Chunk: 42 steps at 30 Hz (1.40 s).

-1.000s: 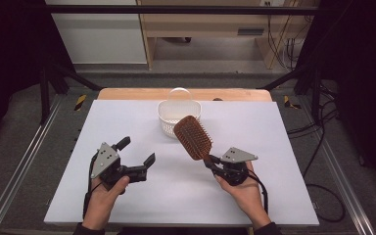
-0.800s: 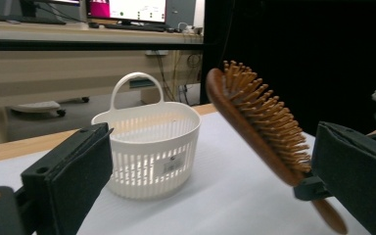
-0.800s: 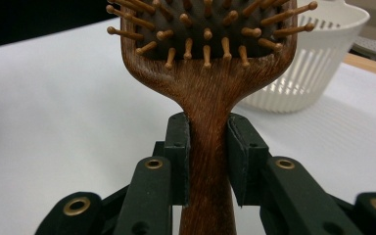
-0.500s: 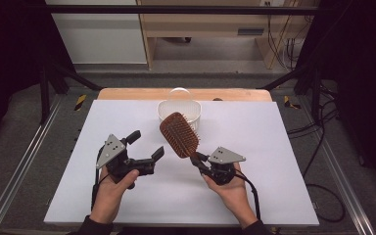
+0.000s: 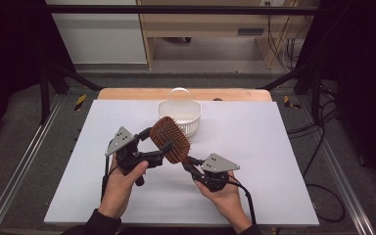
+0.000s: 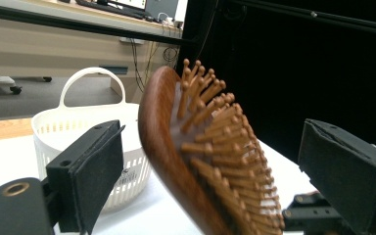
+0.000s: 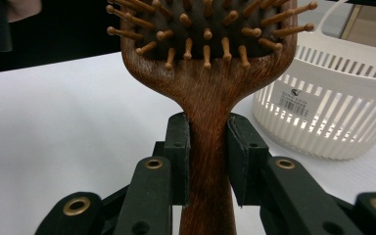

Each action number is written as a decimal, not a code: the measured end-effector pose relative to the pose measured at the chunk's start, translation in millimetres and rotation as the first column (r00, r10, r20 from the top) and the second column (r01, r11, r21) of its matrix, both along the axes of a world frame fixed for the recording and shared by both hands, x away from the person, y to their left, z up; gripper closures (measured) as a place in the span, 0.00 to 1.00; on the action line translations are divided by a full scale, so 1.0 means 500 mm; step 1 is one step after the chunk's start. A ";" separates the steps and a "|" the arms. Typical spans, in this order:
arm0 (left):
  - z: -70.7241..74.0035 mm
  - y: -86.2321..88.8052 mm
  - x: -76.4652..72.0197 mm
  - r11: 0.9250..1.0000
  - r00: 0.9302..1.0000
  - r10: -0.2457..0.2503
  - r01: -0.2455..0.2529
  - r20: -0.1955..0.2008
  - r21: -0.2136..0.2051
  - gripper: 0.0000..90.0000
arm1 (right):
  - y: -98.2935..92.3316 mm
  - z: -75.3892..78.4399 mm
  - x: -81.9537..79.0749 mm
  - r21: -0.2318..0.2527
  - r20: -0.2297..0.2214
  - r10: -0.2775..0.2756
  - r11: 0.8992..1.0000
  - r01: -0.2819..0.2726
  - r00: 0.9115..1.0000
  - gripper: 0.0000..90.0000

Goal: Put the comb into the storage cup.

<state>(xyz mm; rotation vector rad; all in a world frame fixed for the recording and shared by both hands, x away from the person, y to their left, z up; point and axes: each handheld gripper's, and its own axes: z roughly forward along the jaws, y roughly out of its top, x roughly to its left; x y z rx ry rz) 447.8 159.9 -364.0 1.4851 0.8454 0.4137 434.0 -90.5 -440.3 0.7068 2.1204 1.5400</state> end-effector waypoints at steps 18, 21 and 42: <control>0.005 -0.008 0.007 0.996 0.999 -0.016 0.012 -0.050 -0.084 0.22 | 0.010 0.000 -0.014 -0.003 0.037 0.011 1.000 -0.011 0.999 0.81; 0.004 -0.001 0.008 0.991 0.997 -0.019 0.009 -0.074 -0.133 0.27 | 0.012 -0.001 -0.014 0.003 0.036 0.010 1.000 -0.010 0.999 0.81; -0.008 0.010 0.017 0.972 0.989 -0.045 0.011 -0.140 -0.234 0.50 | 0.017 -0.004 -0.015 0.008 0.033 0.022 1.000 -0.022 0.999 0.81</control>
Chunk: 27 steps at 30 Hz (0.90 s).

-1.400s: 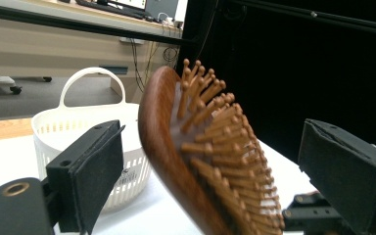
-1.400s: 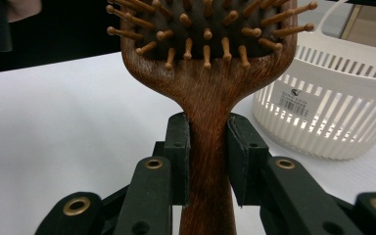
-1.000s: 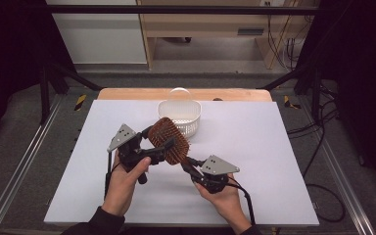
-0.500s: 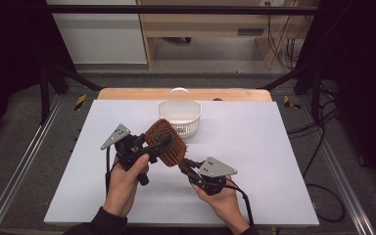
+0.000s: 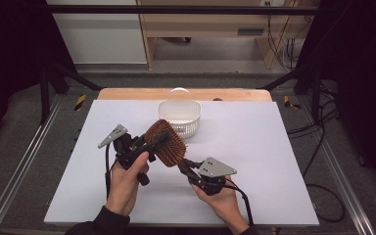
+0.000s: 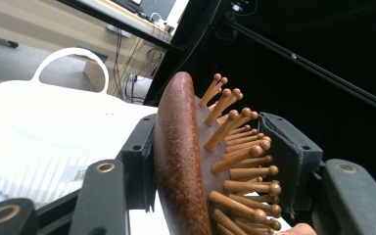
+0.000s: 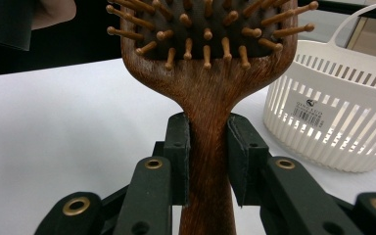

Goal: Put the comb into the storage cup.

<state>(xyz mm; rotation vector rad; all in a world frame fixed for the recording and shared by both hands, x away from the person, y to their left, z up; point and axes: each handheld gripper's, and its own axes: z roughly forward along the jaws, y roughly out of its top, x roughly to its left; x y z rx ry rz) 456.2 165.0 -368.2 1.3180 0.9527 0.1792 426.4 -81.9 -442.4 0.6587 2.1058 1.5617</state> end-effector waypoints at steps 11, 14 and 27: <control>0.001 -0.005 -0.007 1.000 1.000 0.007 -0.007 -0.011 -0.023 0.56 | 0.005 -0.008 0.003 0.012 -0.022 0.008 1.000 -0.008 1.000 0.81; 0.001 -0.007 -0.007 0.999 1.000 0.007 -0.008 -0.010 -0.031 0.56 | 0.004 -0.008 0.003 0.014 -0.024 0.009 1.000 -0.008 1.000 0.81; 0.015 -0.015 -0.004 1.000 1.000 0.003 -0.003 0.009 -0.001 0.57 | -0.007 -0.002 0.006 0.071 -0.048 -0.008 0.997 0.011 0.999 0.58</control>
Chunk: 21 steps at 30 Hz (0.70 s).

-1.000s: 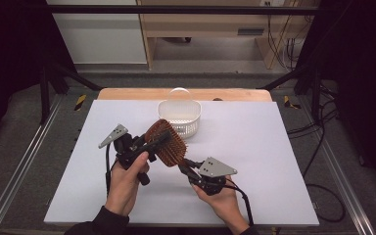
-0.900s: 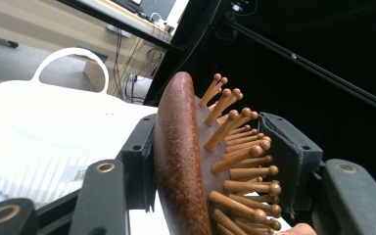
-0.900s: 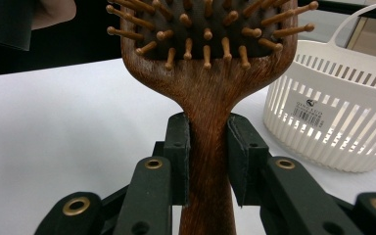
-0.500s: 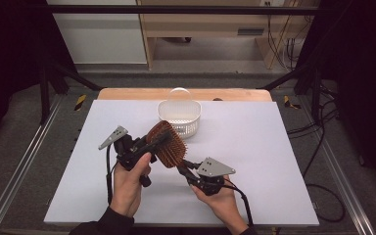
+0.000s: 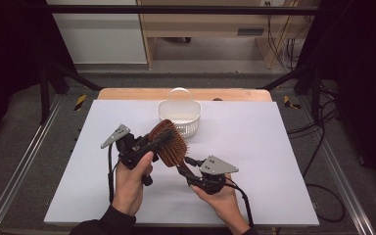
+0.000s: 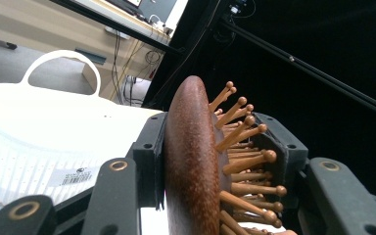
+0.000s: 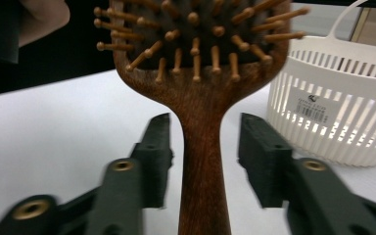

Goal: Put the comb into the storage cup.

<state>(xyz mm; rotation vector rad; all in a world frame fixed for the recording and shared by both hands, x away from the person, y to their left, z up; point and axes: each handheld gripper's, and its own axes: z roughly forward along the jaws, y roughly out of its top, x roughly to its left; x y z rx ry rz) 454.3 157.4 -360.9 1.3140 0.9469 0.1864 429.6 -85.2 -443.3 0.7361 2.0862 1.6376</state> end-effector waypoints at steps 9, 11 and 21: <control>0.021 0.011 0.004 0.998 0.997 0.067 -0.067 0.036 -0.008 0.57 | -0.042 0.002 0.010 0.052 -0.008 -0.068 0.996 0.068 0.998 0.27; 0.026 0.013 0.003 0.997 0.996 0.078 -0.078 0.052 -0.003 0.57 | -0.047 -0.002 0.012 0.035 0.029 -0.119 0.992 0.118 0.992 0.27; 0.045 0.024 0.001 0.993 0.989 0.114 -0.116 0.088 0.012 0.57 | -0.115 -0.014 0.027 0.002 -0.007 -0.095 0.995 0.095 0.995 0.10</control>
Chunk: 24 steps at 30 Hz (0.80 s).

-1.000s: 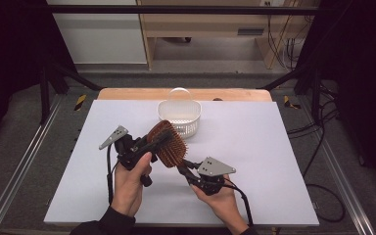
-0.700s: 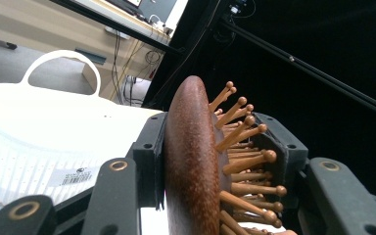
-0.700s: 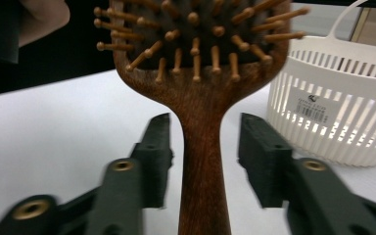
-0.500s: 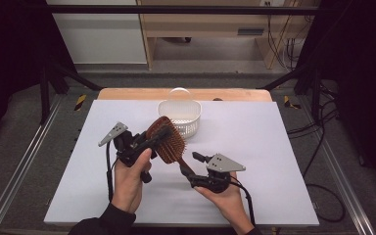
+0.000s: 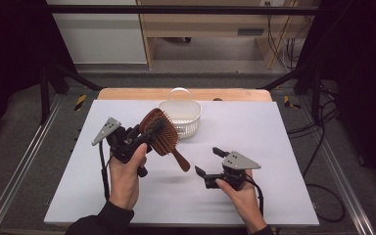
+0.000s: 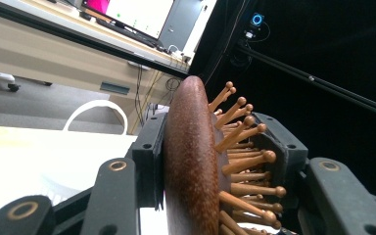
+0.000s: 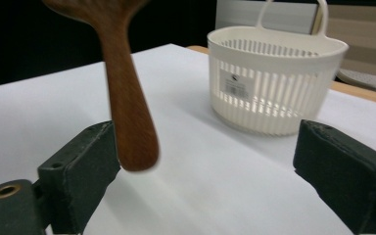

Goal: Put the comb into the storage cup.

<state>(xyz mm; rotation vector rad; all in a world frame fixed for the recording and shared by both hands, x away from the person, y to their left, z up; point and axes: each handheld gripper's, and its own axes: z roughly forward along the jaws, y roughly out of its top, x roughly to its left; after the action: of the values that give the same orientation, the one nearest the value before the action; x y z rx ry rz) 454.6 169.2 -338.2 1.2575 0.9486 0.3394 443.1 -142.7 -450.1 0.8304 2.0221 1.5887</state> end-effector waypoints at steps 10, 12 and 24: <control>0.009 0.007 0.001 1.000 1.000 0.006 -0.007 0.009 0.007 0.57 | -0.086 -0.003 -0.007 0.004 0.014 -0.055 0.999 0.054 0.998 0.07; 0.014 0.009 0.003 1.000 1.000 0.009 -0.009 0.011 0.005 0.57 | -0.102 -0.008 -0.010 0.011 0.011 -0.076 0.997 0.076 0.997 0.07; 0.051 -0.007 0.015 1.000 0.999 0.004 -0.005 0.044 0.010 0.56 | -0.147 -0.016 -0.019 0.040 -0.003 -0.150 0.988 0.150 0.989 0.07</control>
<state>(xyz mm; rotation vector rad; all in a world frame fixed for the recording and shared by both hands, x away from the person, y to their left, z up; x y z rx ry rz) 462.1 165.7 -312.7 1.2523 0.9135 0.3742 433.3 -216.1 -458.3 0.9739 1.8855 1.5496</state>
